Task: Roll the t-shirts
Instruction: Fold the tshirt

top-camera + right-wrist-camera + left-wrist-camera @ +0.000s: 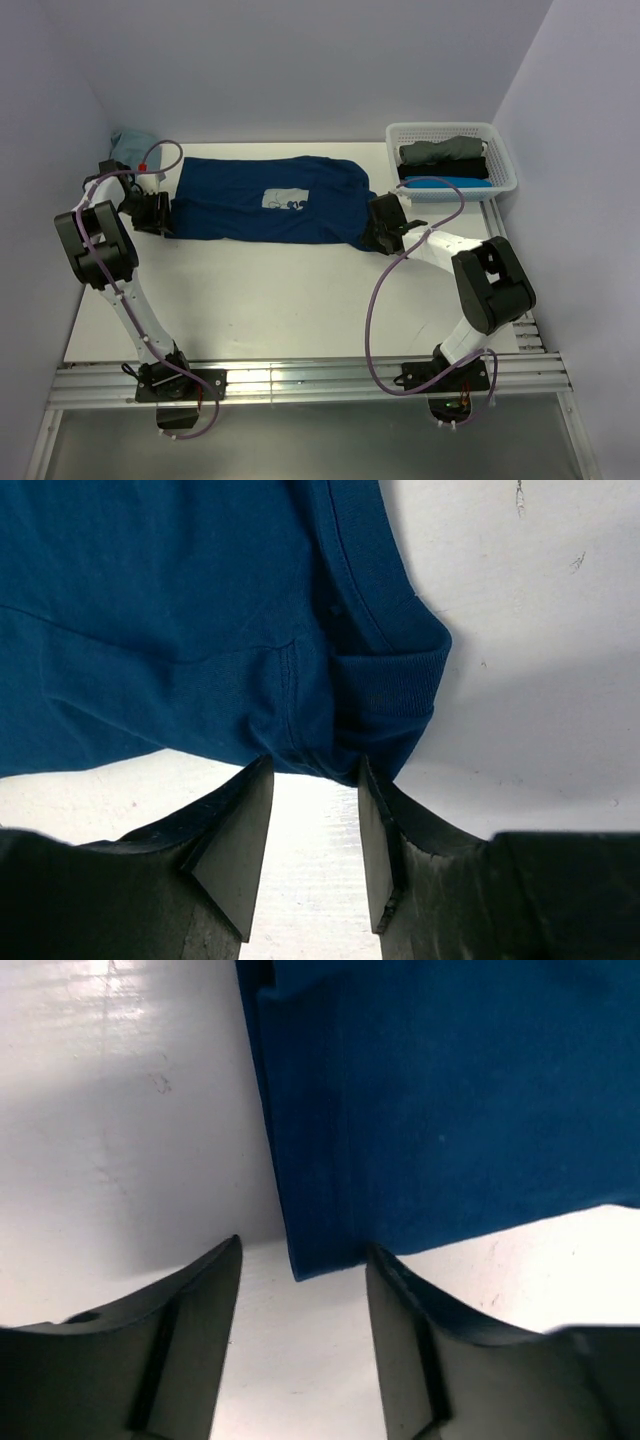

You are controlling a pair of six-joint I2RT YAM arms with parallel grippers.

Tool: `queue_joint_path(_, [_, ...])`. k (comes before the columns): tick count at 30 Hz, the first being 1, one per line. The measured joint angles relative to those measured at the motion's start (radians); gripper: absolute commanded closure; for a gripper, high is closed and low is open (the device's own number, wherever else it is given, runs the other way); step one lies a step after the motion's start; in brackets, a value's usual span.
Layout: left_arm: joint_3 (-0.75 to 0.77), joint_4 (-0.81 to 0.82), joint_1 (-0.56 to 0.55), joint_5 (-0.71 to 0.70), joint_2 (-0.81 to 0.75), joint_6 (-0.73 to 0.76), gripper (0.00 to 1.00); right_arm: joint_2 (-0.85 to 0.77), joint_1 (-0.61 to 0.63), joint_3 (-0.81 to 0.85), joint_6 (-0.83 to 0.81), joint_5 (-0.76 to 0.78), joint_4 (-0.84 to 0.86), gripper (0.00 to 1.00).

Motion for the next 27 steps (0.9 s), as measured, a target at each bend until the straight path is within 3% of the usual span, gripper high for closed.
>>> queue_joint_path(2, [0.0,0.01,0.0,0.0,0.004,-0.01,0.55,0.0,0.0,0.0,-0.001,0.0,0.0,0.6])
queue_joint_path(7, [0.0,0.033,0.0,0.002,0.012,-0.035,0.85,0.0,-0.006,0.0,-0.003,0.0,0.0,0.79])
queue_joint_path(10, [0.0,0.039,0.0,0.001,0.013,-0.042,1.0,0.0,-0.009,0.0,-0.005,0.0,0.0,0.85])
queue_joint_path(16, [-0.007,0.05,0.0,0.004,0.012,-0.042,1.0,-0.012,-0.028,-0.021,-0.005,0.0,-0.013,0.91])
queue_joint_path(27, [-0.039,0.066,0.001,0.008,-0.009,-0.035,1.0,-0.114,-0.101,-0.052,-0.016,0.001,-0.048,0.93])
